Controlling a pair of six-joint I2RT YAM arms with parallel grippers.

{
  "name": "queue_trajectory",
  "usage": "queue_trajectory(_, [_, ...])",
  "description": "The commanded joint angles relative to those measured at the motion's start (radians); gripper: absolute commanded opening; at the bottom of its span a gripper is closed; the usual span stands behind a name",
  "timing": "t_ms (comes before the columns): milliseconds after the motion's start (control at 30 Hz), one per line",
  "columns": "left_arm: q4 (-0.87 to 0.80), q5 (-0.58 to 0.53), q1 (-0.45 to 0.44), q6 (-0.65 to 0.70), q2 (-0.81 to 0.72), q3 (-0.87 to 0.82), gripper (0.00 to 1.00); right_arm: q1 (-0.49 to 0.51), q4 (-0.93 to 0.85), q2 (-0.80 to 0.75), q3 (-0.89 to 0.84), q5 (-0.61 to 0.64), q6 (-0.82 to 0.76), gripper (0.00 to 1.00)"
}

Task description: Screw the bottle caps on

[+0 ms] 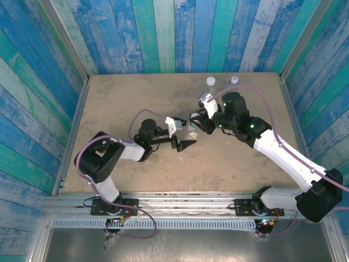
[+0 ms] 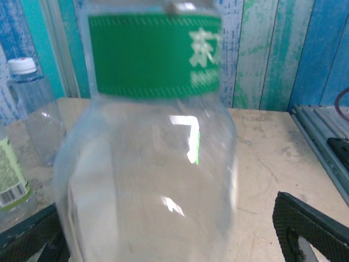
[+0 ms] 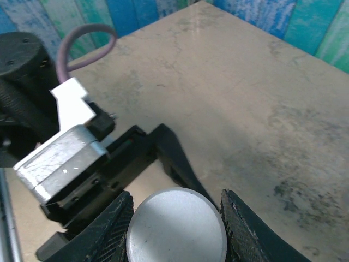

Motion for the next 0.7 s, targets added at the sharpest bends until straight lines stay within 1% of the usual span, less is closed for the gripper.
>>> queue_trajectory(0, [0.062, -0.103, -0.001, -0.007, -0.083, -0.076, 0.94, -0.032, 0.022, 0.009, -0.015, 0.122, -0.01, 0.33])
queue_trajectory(67, [0.055, -0.127, -0.001, 0.027, -0.118, -0.123, 0.94, -0.041, 0.076, 0.027, -0.026, 0.156, -0.007, 0.33])
queue_trajectory(100, [0.043, -0.16, -0.001, 0.033, -0.142, -0.146, 0.94, -0.047, 0.11, 0.041, -0.029, 0.167, -0.006, 0.33])
queue_trajectory(233, [0.013, -0.236, -0.001, 0.046, -0.225, -0.225, 0.94, -0.055, 0.203, 0.138, 0.001, 0.206, -0.036, 0.33])
queue_trajectory(333, [-0.005, -0.245, 0.0, 0.041, -0.255, -0.256, 0.94, -0.061, 0.253, 0.23, 0.042, 0.206, -0.056, 0.33])
queue_trajectory(500, [-0.004, -0.277, 0.007, 0.032, -0.288, -0.293, 0.94, -0.068, 0.338, 0.34, 0.071, 0.166, -0.052, 0.33])
queue_trajectory(567, [-0.039, -0.282, 0.01, 0.045, -0.302, -0.286, 0.94, -0.067, 0.349, 0.371, 0.078, 0.145, -0.043, 0.33])
queue_trajectory(667, [-0.153, -0.294, 0.012, 0.074, -0.322, -0.246, 0.94, -0.068, 0.357, 0.4, 0.072, 0.13, -0.034, 0.34])
